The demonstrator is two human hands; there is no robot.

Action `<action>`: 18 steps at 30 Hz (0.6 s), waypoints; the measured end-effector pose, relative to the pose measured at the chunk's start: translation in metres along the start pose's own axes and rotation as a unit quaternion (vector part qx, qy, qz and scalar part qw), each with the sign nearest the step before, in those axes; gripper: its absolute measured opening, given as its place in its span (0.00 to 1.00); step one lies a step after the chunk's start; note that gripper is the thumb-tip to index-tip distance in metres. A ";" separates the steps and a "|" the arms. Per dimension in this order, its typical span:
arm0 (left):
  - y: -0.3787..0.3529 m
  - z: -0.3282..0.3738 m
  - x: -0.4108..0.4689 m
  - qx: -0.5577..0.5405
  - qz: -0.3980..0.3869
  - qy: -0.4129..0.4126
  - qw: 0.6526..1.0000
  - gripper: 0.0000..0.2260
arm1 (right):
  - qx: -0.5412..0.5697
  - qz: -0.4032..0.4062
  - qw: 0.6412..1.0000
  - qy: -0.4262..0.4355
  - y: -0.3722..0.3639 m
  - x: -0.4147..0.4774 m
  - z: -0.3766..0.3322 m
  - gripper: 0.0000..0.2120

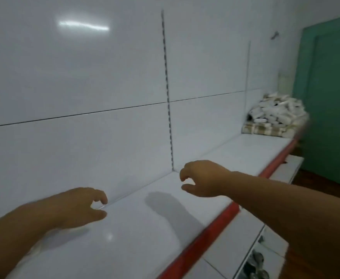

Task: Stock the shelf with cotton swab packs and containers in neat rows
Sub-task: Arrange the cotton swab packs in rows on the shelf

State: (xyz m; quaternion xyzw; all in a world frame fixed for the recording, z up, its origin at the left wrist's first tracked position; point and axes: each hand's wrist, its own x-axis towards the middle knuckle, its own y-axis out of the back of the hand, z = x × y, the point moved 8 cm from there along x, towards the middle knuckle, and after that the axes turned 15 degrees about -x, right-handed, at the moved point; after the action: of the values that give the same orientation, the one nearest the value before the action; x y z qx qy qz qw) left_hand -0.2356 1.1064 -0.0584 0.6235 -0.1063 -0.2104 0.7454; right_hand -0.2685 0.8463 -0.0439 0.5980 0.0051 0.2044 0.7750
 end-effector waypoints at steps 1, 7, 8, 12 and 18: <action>-0.004 0.028 0.018 0.012 -0.037 0.011 0.999 0.18 | -0.045 -0.029 0.998 -0.035 -0.002 -0.028 0.046 0.16; -0.018 0.255 0.117 -0.005 -0.020 -0.086 0.996 0.22 | -0.121 -0.198 0.940 -0.251 -0.008 -0.225 0.284 0.27; -0.019 0.292 0.129 -0.011 -0.004 -0.107 0.994 0.23 | -0.130 -0.213 0.926 -0.282 -0.006 -0.256 0.313 0.29; -0.027 0.423 0.164 -0.048 0.022 -0.184 0.982 0.24 | -0.128 -0.253 0.878 -0.385 0.007 -0.355 0.405 0.34; -0.048 0.531 0.212 -0.028 -0.006 -0.236 0.971 0.25 | -0.110 -0.239 0.866 -0.426 -0.020 -0.406 0.476 0.32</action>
State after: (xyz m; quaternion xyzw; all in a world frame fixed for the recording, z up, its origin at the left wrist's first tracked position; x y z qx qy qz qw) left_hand -0.2795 0.5352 -0.0212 0.5356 -0.2697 -0.3595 0.7150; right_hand -0.5139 0.2709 -0.0228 0.5180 -0.2051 -0.2625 0.7878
